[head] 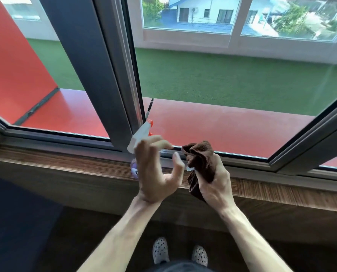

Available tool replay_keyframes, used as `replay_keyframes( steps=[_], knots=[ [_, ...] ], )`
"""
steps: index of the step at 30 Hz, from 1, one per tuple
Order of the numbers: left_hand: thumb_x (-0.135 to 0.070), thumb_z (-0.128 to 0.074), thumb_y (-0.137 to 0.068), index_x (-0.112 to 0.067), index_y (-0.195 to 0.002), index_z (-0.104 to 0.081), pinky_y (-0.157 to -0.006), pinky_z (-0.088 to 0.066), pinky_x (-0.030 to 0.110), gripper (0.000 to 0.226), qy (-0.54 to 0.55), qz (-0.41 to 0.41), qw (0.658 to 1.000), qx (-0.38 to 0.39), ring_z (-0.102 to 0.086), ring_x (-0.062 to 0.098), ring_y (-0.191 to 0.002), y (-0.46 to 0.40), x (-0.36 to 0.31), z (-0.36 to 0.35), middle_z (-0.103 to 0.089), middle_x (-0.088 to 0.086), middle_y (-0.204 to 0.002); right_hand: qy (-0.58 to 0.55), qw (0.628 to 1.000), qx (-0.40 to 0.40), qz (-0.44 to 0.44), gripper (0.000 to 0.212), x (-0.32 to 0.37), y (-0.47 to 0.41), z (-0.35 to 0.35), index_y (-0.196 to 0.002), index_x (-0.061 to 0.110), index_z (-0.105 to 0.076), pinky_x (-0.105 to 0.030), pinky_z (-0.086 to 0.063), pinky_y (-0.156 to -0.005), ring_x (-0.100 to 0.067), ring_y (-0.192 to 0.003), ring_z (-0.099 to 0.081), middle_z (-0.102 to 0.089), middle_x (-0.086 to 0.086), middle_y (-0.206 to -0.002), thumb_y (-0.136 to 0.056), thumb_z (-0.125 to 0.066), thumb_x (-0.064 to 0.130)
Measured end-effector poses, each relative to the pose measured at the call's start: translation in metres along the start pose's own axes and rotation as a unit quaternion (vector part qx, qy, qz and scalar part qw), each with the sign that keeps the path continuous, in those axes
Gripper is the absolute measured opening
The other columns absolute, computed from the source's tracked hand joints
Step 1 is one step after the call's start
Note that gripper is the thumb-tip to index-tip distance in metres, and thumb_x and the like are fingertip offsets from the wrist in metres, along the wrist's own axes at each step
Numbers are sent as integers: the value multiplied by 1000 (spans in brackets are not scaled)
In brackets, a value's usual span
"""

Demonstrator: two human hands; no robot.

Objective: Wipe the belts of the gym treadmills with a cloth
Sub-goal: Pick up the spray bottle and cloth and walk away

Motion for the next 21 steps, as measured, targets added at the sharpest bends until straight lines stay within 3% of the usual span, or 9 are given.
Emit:
replay_keyframes(
  steps=[2,5,7,9,11,14,17,19,21],
  knots=[
    [-16,-59,-88,-4,-84,-62,-71,-50,34,12,31,35,995,85,-58,18,-81,-1,-10,-17,-58,2,-89,9,999,-21,30,41,-1,1,4,-125,21,-61,-28,-57,-77,-4,-88,-71,-72,11,-99,-90,-80,13],
    [-36,-50,-99,-18,-72,-60,-61,-50,30,34,11,205,964,171,-59,8,-67,-15,-15,-33,-60,-5,-73,37,996,-37,78,57,-6,1,12,-133,18,-58,-38,-58,-87,-10,-97,-70,-71,10,-109,-83,-80,1],
    [-52,-43,-103,-21,-58,-49,-61,-45,33,55,-20,336,902,271,-53,13,-58,-21,-8,-43,-54,-5,-60,47,991,-49,118,69,-5,3,17,-136,22,-55,-34,-55,-95,-12,-107,-67,-67,11,-119,-77,-76,-7],
    [-68,-38,-100,-17,-55,-46,-73,-48,39,69,-15,458,806,374,-49,22,-59,-26,-4,-50,-54,3,-60,65,983,-50,167,74,-4,6,23,-136,23,-52,-19,-45,-102,-10,-114,-60,-59,14,-126,-72,-72,-9],
    [-76,-47,-92,-14,-68,-57,-83,-54,39,67,13,534,739,411,-62,23,-66,-30,-5,-54,-66,6,-74,85,973,-44,210,75,-6,8,27,-136,19,-53,-14,-38,-106,-10,-119,-55,-56,11,-130,-69,-71,-10],
    [-57,-71,-89,-13,-95,-57,-71,-63,31,47,110,596,686,403,-72,12,-67,-32,-15,-59,-71,6,-92,80,965,-49,244,71,-10,9,32,-138,16,-53,-23,-41,-110,-17,-125,-56,-56,4,-135,-71,-68,-4],
    [-30,-87,-81,-12,-112,-62,-83,-63,34,43,139,584,703,381,-75,18,-93,-27,-10,-66,-73,10,-106,104,956,-37,271,66,-12,12,34,-140,17,-51,-40,-45,-112,-25,-131,-53,-55,-4,-141,-77,-64,8],
    [-17,-87,-80,-14,-109,-66,-86,-62,37,37,127,535,749,369,-73,23,-98,-26,-8,-70,-74,11,-105,108,961,3,253,81,-17,14,35,-147,19,-45,-45,-43,-114,-27,-140,-45,-46,-6,-149,-73,-75,11],
    [-12,-82,-84,-16,-105,-65,-84,-62,38,27,122,490,772,385,-73,24,-96,-25,-10,-73,-74,10,-103,92,969,57,223,108,-25,16,35,-155,16,-31,-40,-40,-119,-30,-148,-34,-33,-7,-156,-67,-92,30]
  ],
)
Point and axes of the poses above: each hand's wrist, its own y-axis away from the middle knuckle, its own z-axis out of the back of the hand, x = y × z, the point moved 2 cm from there along -y, towards the middle knuckle
